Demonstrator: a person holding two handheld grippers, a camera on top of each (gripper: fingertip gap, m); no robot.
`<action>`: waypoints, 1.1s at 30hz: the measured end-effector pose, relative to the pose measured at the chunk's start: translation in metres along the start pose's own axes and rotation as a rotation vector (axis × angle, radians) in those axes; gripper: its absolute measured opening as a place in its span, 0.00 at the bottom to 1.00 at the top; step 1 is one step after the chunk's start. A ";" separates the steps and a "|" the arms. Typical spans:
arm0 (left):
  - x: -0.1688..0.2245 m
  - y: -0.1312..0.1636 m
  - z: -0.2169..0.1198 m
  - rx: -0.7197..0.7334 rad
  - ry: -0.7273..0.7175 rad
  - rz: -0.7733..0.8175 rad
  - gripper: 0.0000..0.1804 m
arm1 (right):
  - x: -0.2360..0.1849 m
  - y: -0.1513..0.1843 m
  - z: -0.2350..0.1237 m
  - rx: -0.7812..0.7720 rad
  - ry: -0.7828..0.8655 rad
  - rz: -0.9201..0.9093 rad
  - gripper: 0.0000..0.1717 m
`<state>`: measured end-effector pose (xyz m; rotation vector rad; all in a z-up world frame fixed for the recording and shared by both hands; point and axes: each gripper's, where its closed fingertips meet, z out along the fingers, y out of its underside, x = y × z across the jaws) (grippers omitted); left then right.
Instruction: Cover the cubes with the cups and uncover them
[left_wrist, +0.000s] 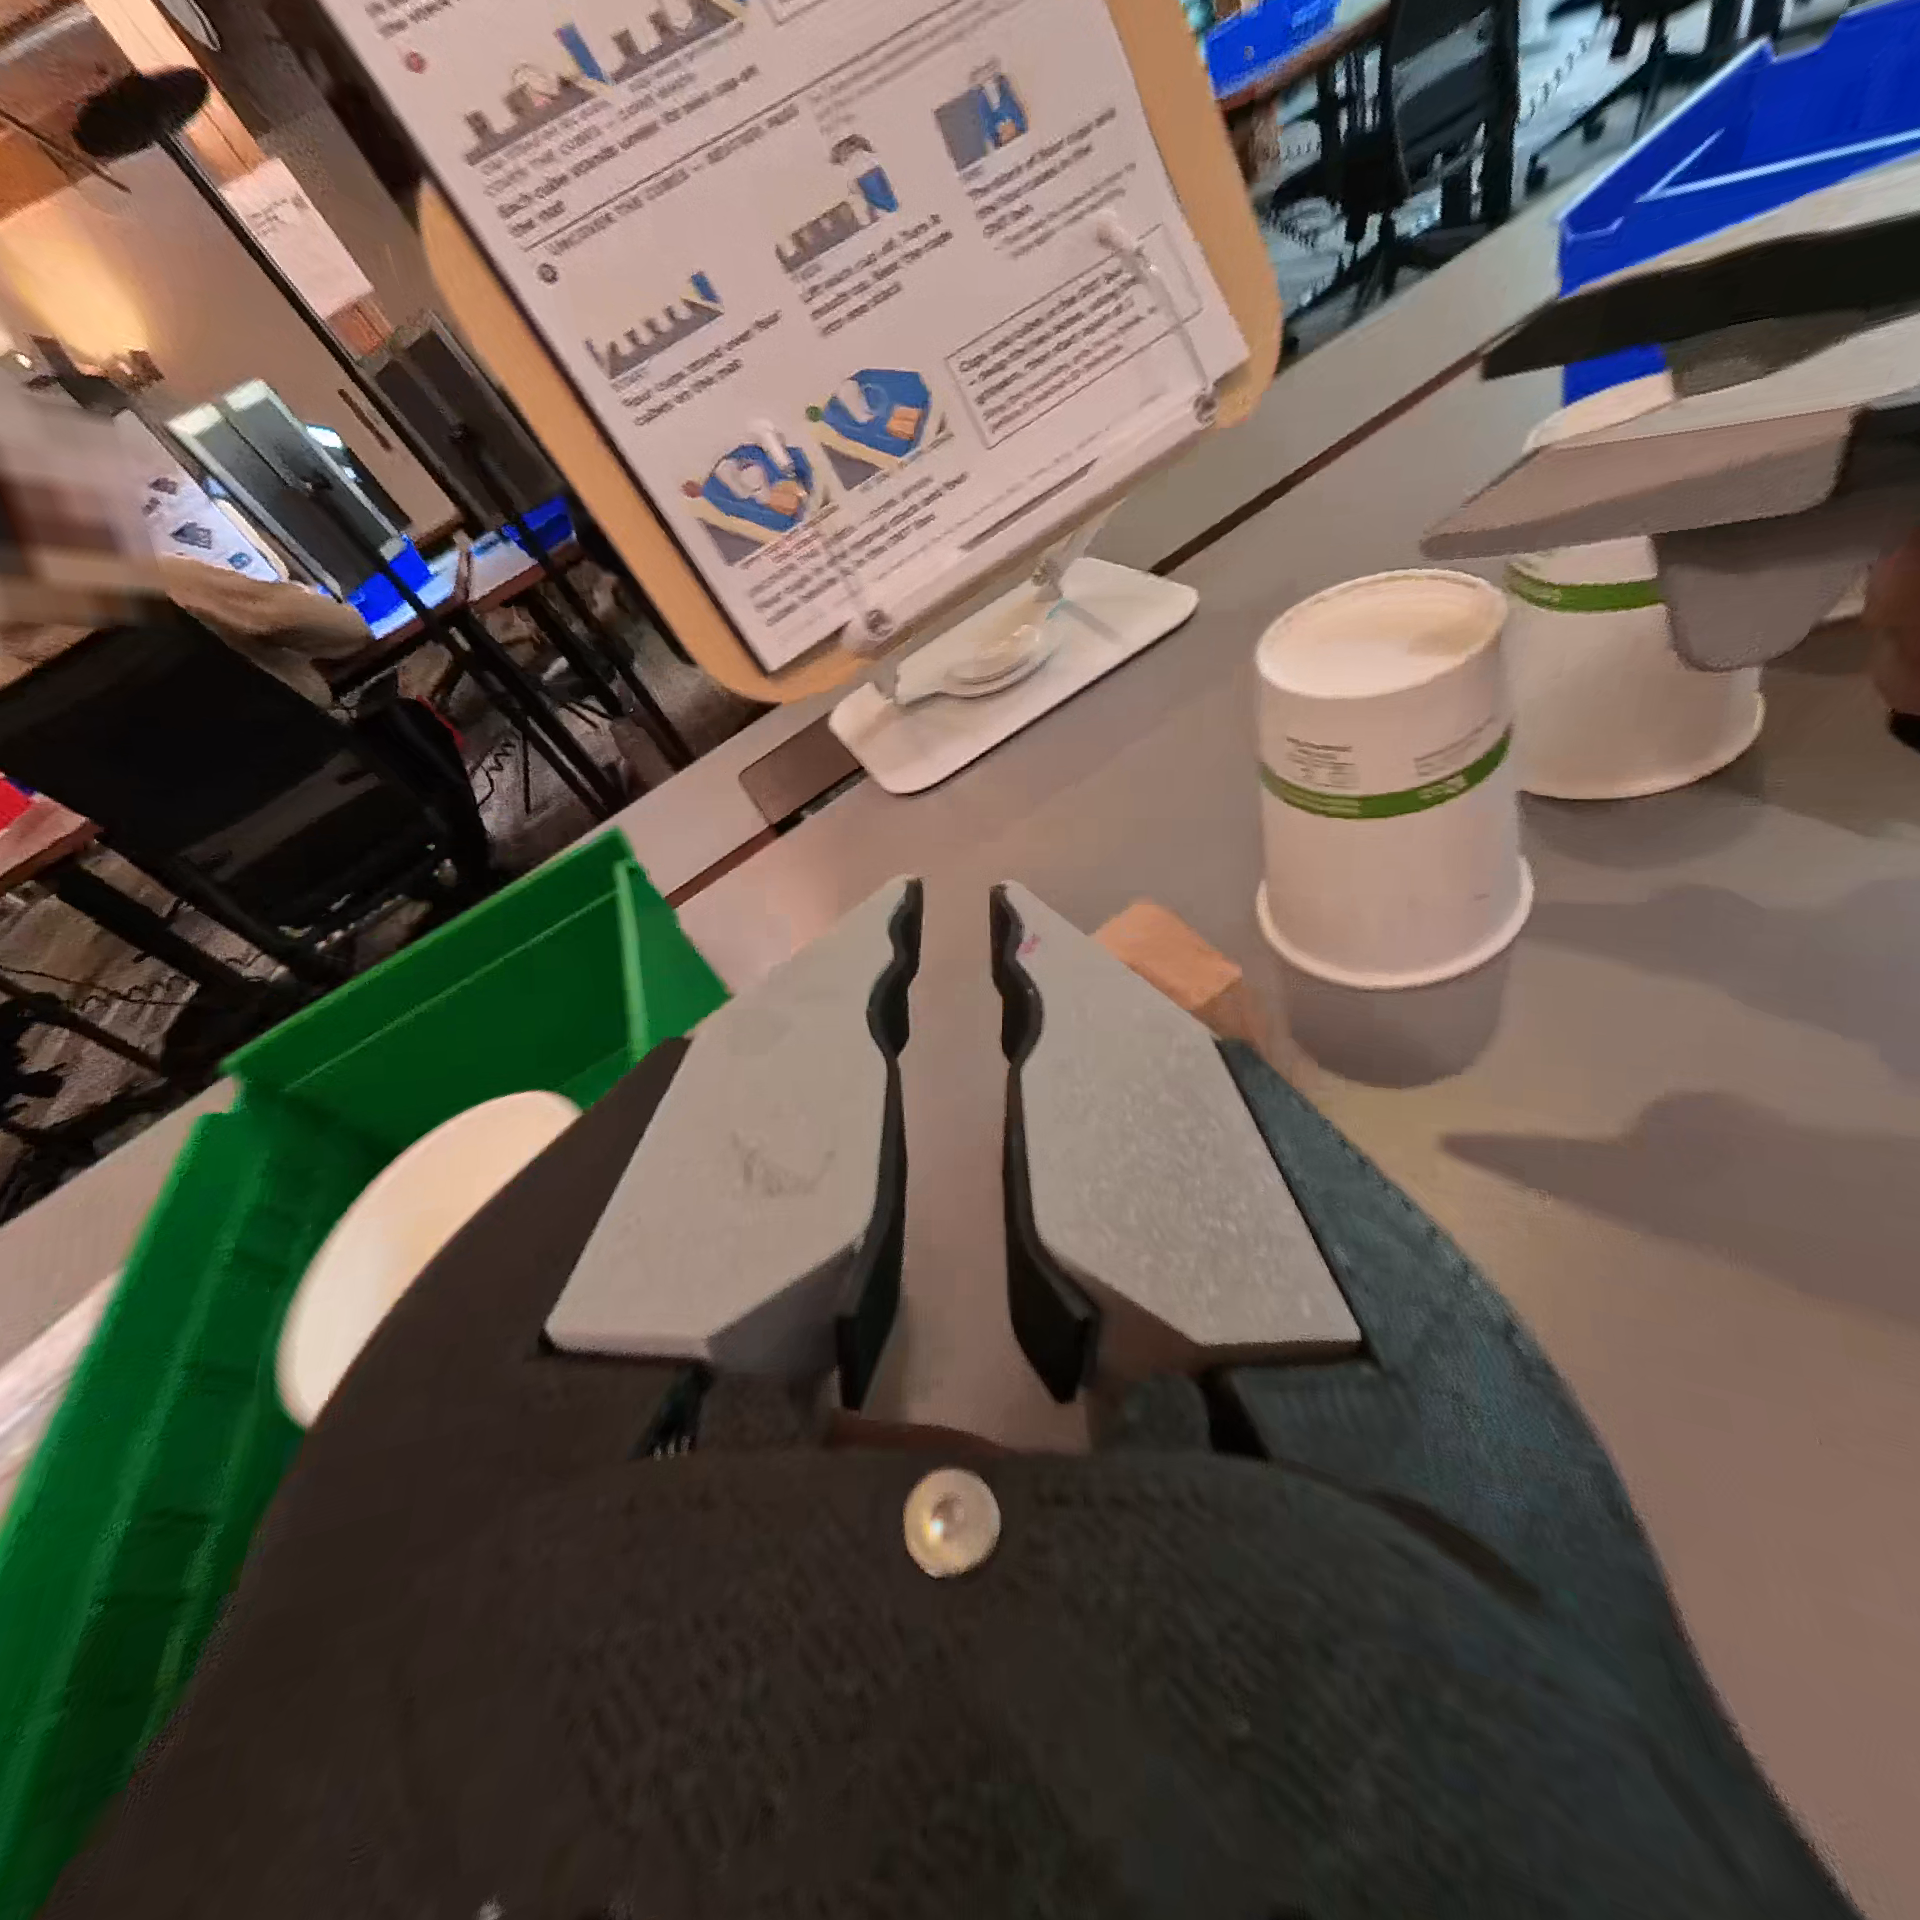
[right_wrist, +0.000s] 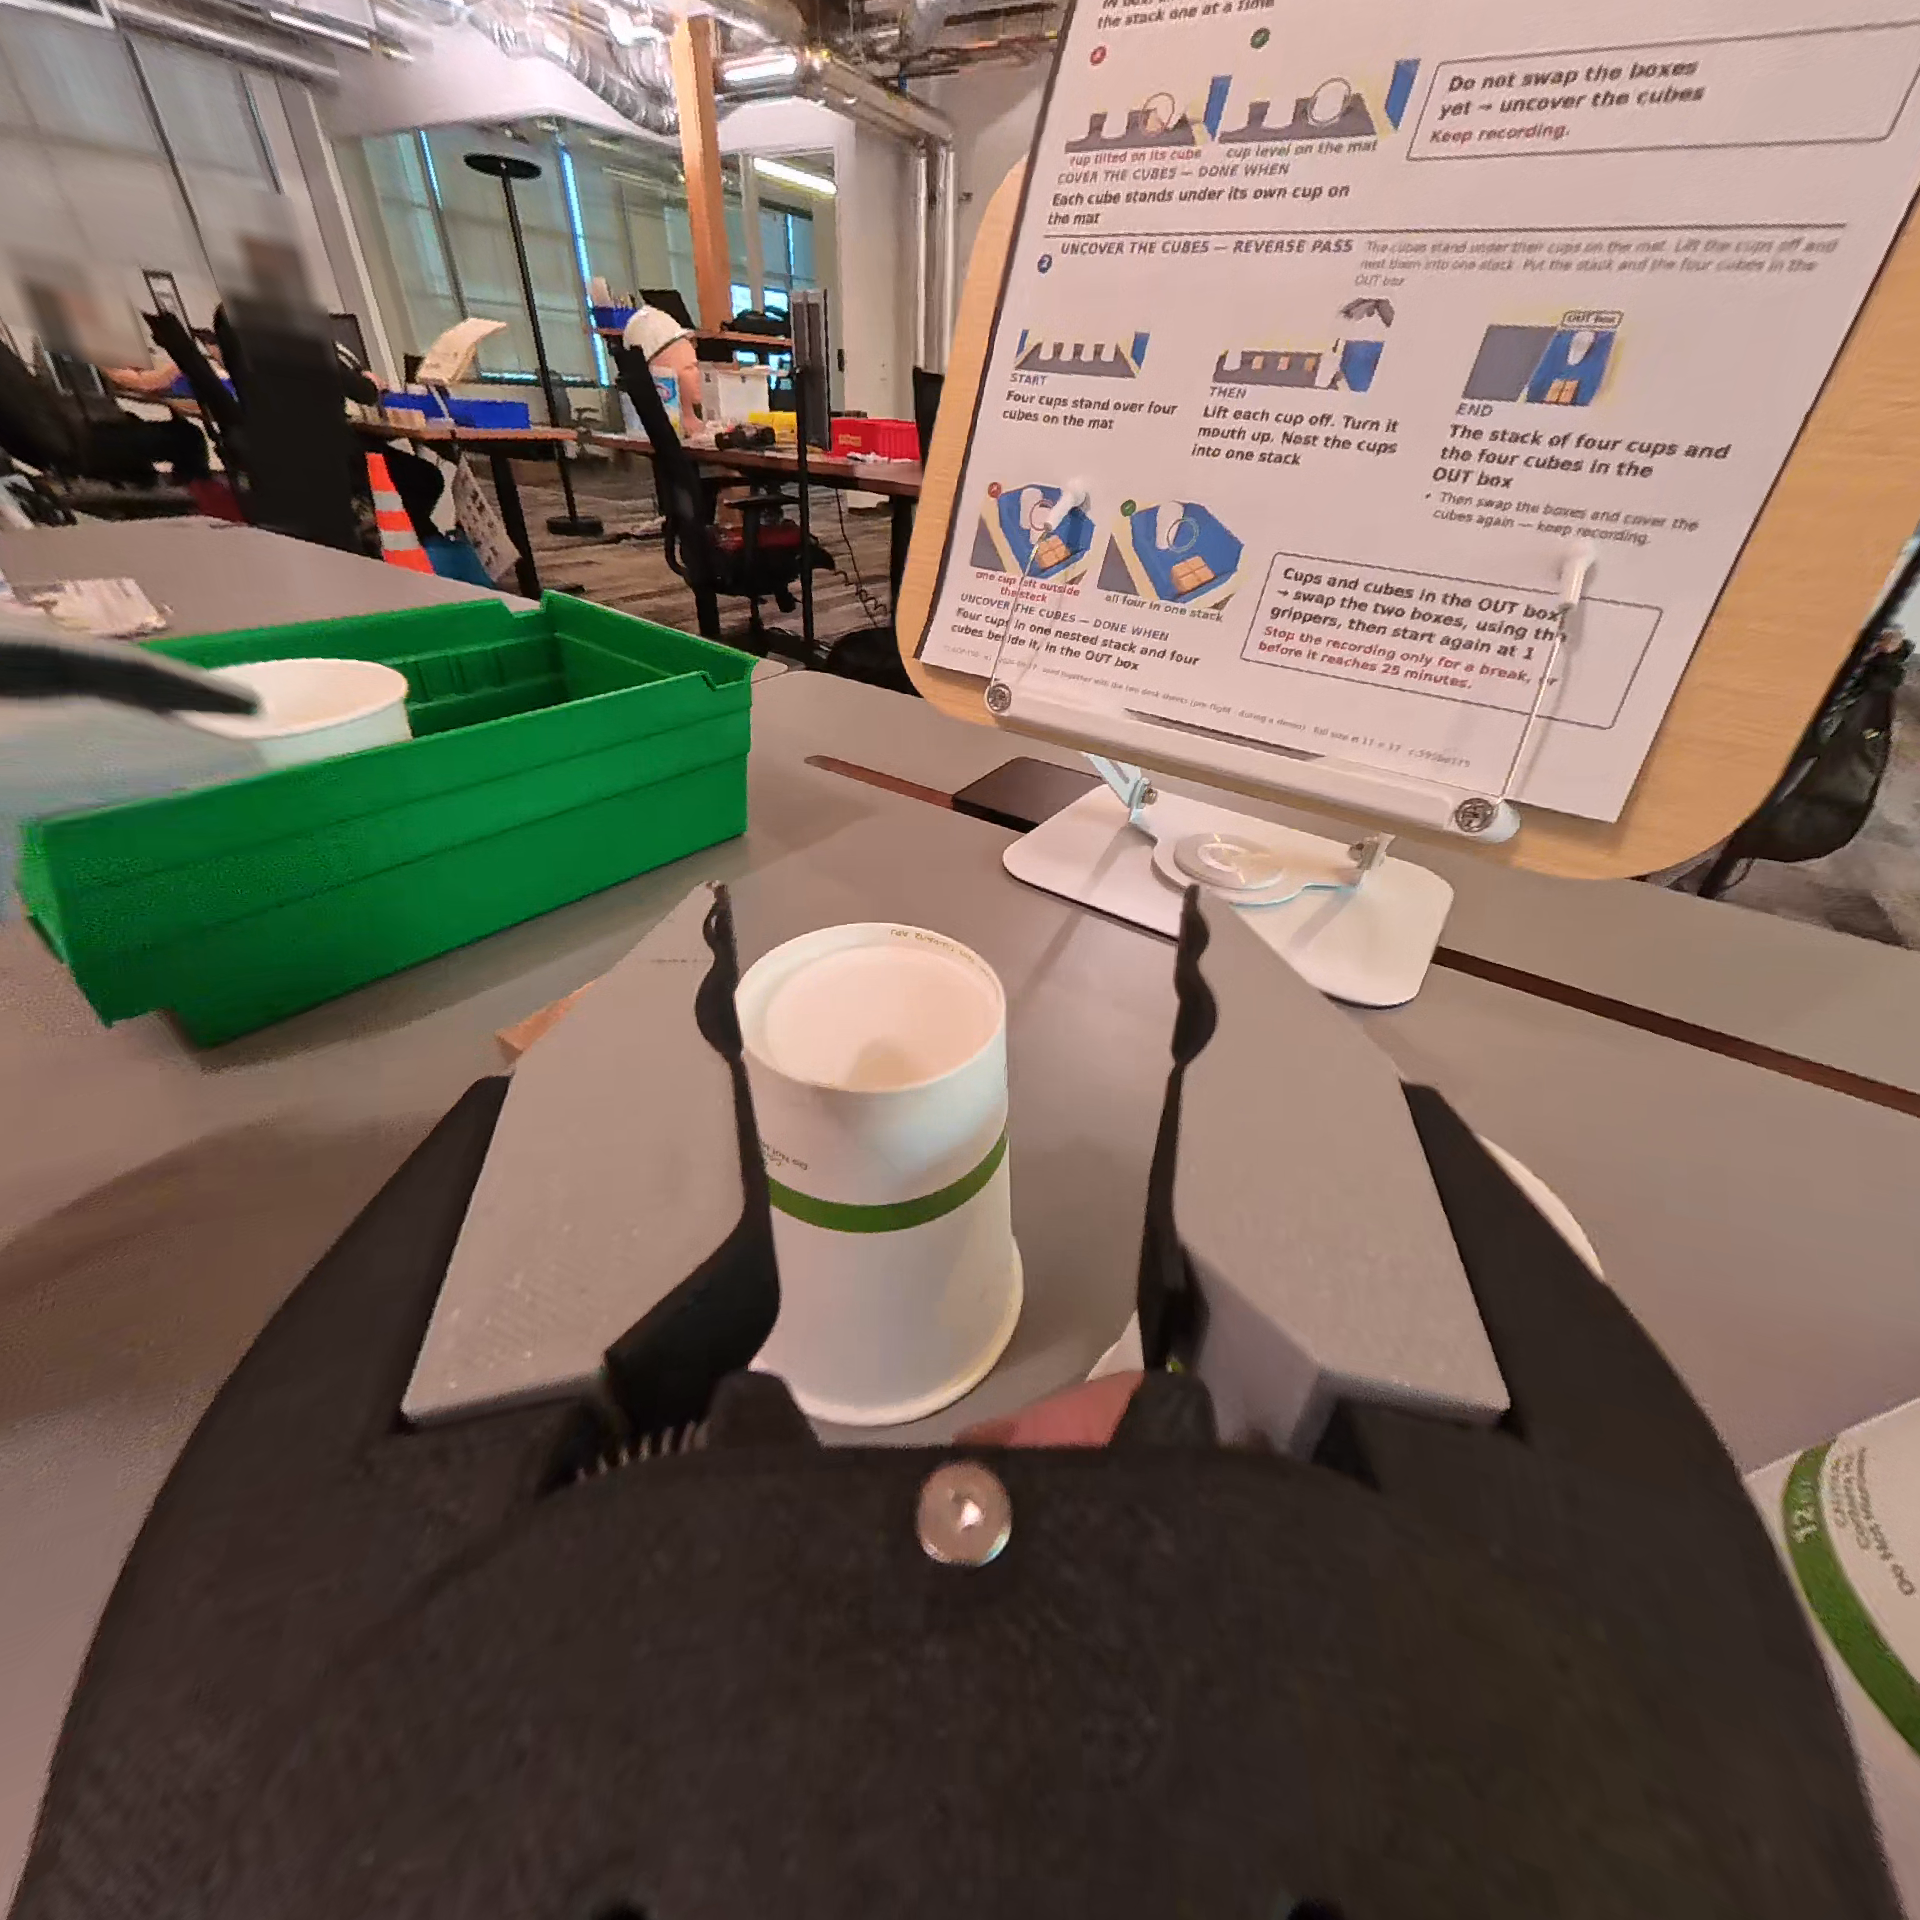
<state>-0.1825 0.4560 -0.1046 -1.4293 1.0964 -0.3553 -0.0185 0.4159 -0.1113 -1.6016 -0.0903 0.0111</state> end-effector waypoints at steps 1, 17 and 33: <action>-0.013 0.000 -0.006 -0.036 0.008 0.008 0.06 | 0.000 0.001 0.000 -0.004 -0.008 0.015 0.49; -0.115 0.123 -0.006 -0.556 0.001 0.160 0.02 | -0.012 -0.001 -0.005 0.005 -0.048 0.012 0.47; 0.001 -0.117 -0.059 0.490 0.041 -0.064 0.00 | -0.090 -0.039 -0.043 0.110 -0.634 0.360 0.49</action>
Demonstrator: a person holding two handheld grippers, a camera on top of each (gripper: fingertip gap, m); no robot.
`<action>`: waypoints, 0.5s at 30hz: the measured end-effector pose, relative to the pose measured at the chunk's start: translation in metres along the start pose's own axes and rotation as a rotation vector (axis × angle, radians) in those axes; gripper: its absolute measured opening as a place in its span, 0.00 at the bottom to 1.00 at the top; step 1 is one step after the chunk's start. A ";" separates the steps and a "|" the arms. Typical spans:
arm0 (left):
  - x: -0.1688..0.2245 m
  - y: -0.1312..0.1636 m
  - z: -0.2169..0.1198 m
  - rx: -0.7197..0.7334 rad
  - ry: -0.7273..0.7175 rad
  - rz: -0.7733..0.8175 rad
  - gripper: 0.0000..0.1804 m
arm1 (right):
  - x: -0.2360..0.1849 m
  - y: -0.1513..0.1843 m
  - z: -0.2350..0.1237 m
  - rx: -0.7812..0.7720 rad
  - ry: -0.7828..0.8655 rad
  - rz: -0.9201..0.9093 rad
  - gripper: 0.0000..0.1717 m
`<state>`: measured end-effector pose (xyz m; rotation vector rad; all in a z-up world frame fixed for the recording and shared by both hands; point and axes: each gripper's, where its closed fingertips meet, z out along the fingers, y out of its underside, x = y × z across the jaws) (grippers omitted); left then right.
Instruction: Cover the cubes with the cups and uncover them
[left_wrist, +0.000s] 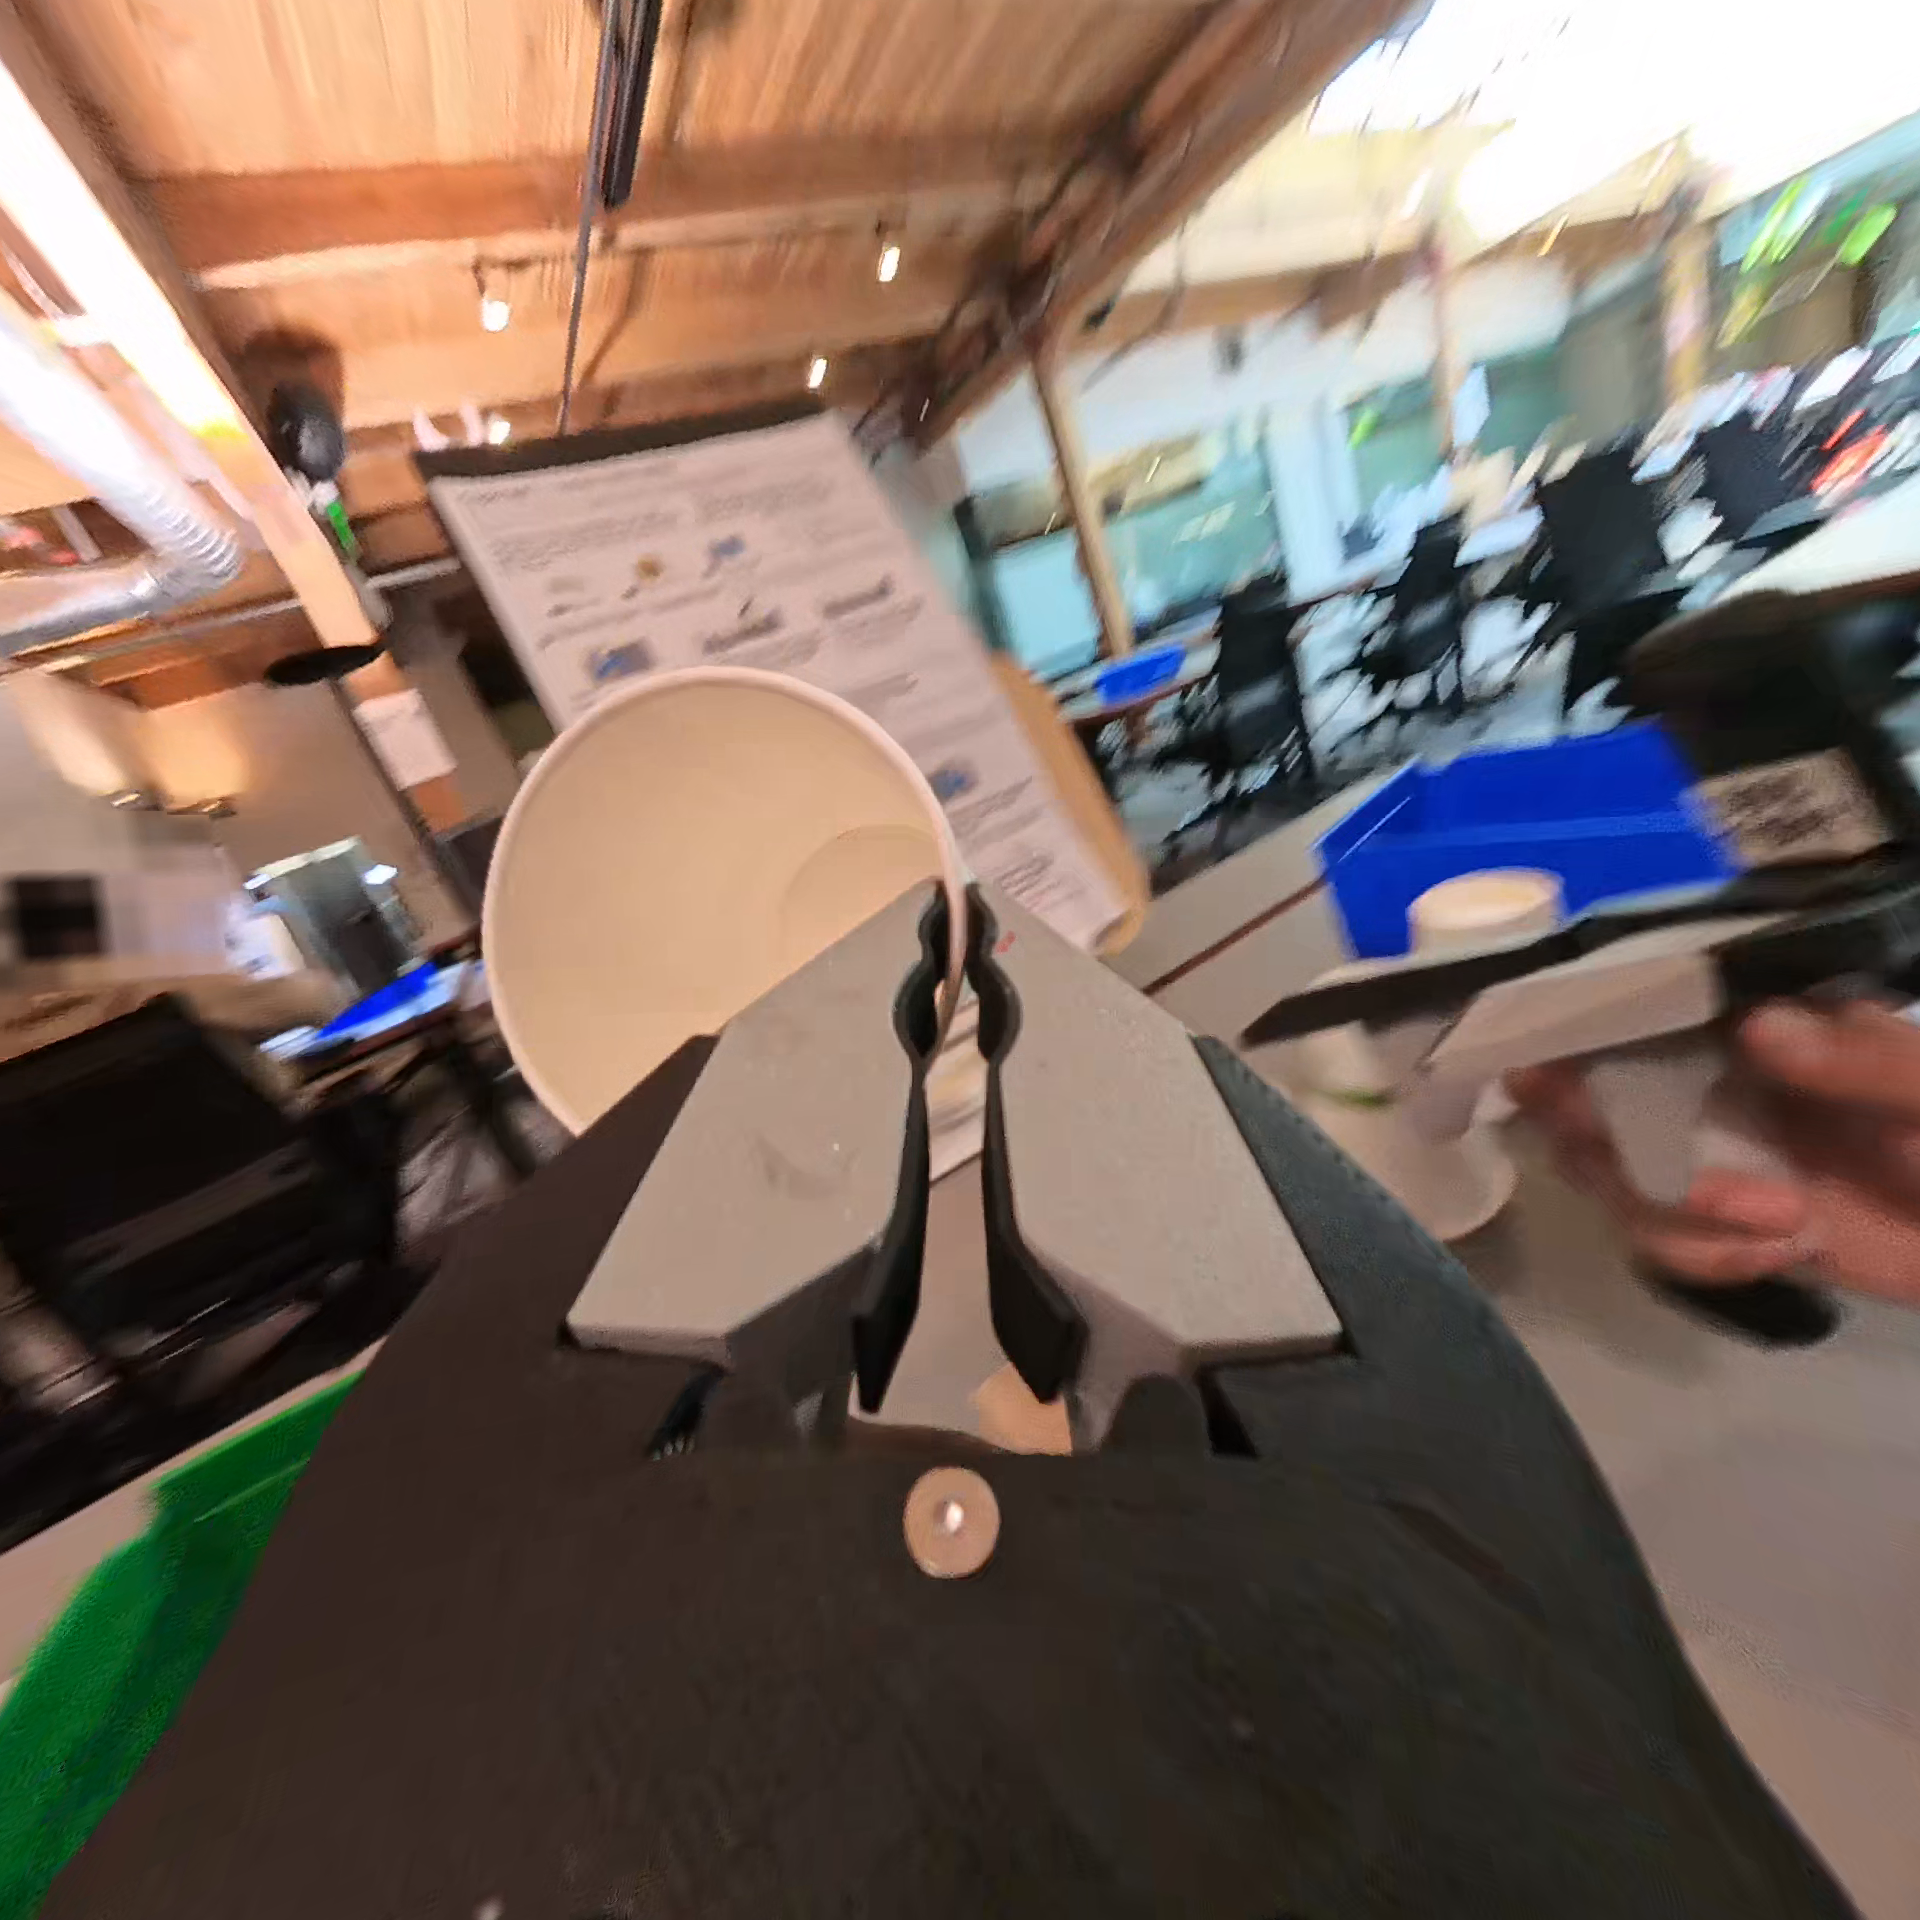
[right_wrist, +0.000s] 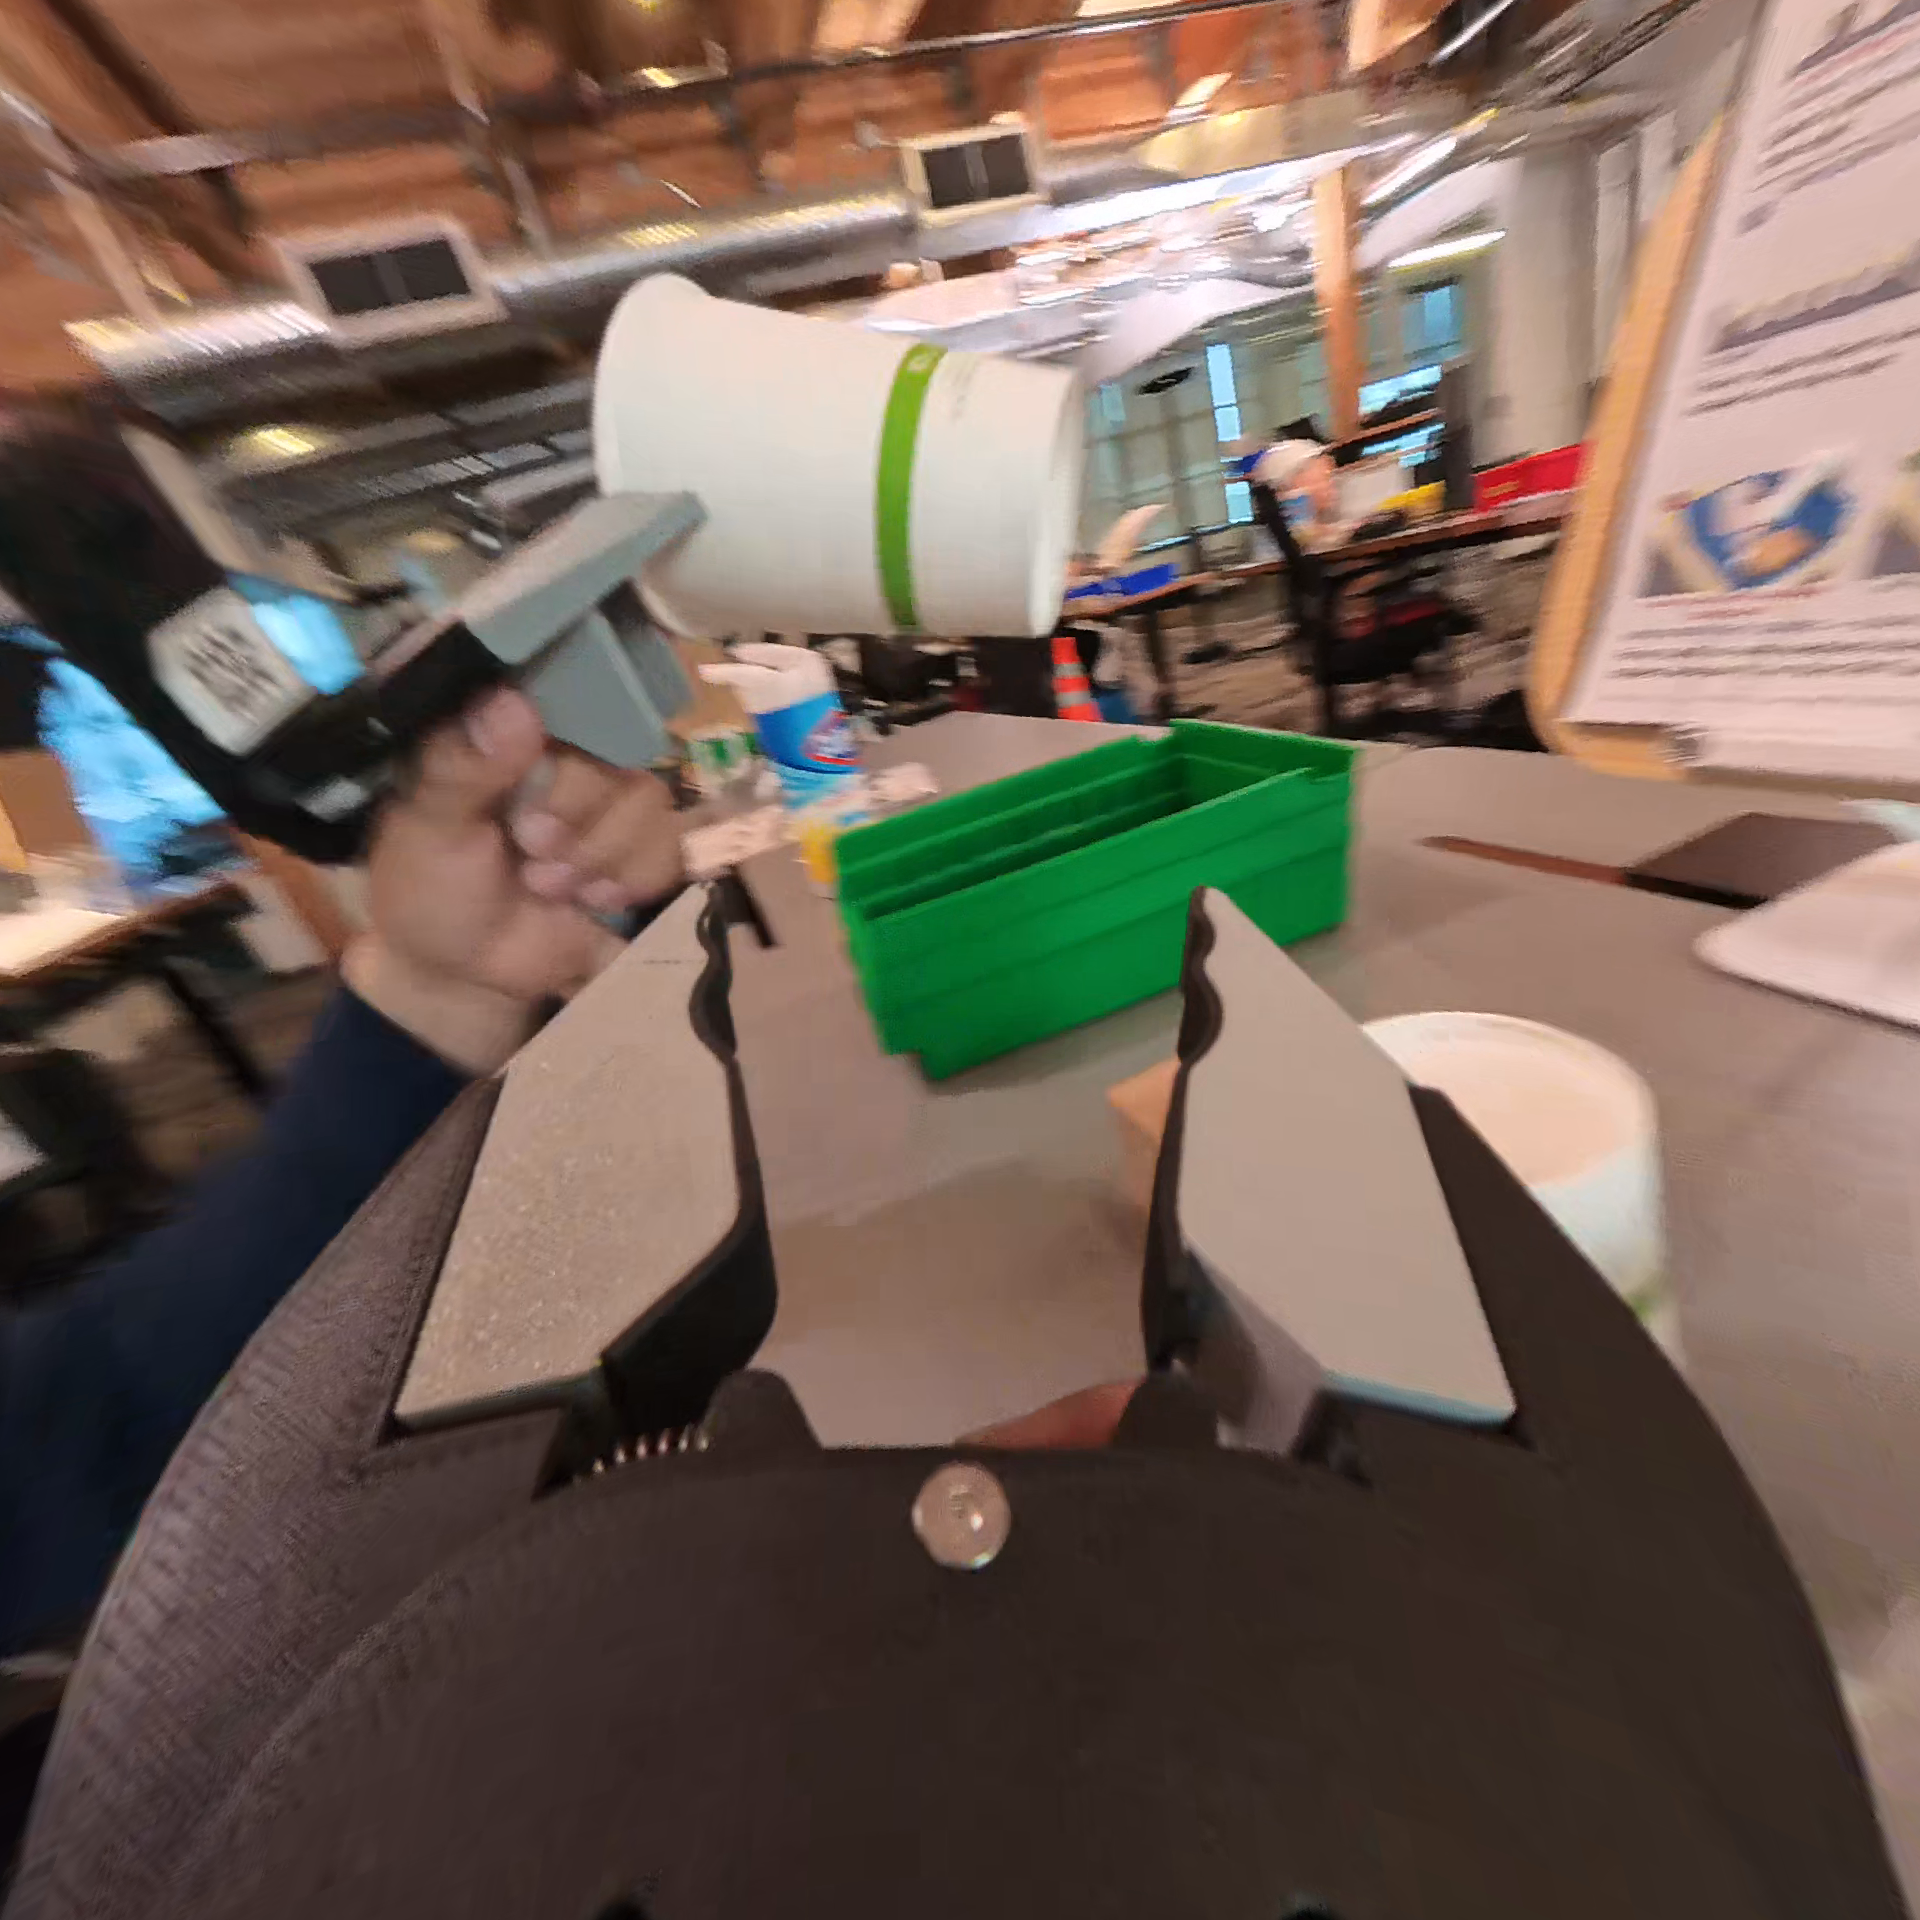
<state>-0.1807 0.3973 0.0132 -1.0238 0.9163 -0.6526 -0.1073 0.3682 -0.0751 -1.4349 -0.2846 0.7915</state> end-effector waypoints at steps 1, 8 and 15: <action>0.017 -0.006 0.003 0.065 0.043 -0.045 0.00 | -0.008 -0.001 -0.001 0.010 -0.065 0.060 0.50; 0.095 0.005 0.021 0.250 0.261 -0.327 0.00 | -0.016 -0.025 -0.014 0.123 -0.240 0.296 0.56; 0.121 0.029 0.018 0.202 0.373 -0.425 0.01 | 0.000 -0.036 -0.020 0.186 -0.213 0.399 0.57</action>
